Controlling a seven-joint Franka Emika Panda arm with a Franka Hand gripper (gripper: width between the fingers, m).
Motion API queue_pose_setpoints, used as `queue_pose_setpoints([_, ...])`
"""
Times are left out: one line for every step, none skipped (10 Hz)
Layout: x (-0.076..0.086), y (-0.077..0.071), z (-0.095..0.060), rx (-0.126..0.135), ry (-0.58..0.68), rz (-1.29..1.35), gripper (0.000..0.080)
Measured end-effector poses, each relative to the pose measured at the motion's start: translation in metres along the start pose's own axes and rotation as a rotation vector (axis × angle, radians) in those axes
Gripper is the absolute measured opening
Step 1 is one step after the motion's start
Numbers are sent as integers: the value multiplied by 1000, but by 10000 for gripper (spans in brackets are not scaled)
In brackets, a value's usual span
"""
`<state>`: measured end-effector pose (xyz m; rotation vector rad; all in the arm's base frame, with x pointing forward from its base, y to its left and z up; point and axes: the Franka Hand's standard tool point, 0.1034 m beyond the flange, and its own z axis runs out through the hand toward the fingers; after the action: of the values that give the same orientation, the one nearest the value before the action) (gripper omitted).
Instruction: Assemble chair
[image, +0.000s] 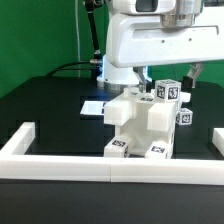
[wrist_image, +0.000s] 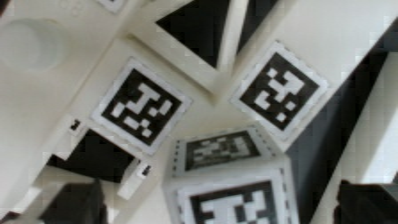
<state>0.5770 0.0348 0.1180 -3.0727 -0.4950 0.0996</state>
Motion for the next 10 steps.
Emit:
queue_pose_setpoints([0, 0, 0, 0, 0, 0, 521])
queue_pose_setpoints([0, 0, 0, 0, 0, 18, 386])
queue_pose_setpoints([0, 0, 0, 0, 0, 33, 386])
queue_pose_setpoints([0, 0, 0, 0, 0, 33, 286])
queue_pose_setpoints([0, 0, 0, 0, 0, 36, 286])
queue_pose_setpoints([0, 0, 0, 2, 0, 140, 286])
queue_pose_setpoints([0, 0, 0, 2, 0, 217, 286])
queue_pose_setpoints([0, 0, 0, 2, -1, 274, 286])
queue_pose_setpoints([0, 0, 1, 2, -1, 328, 286])
queue_pose_setpoints([0, 0, 1, 2, -1, 419, 286])
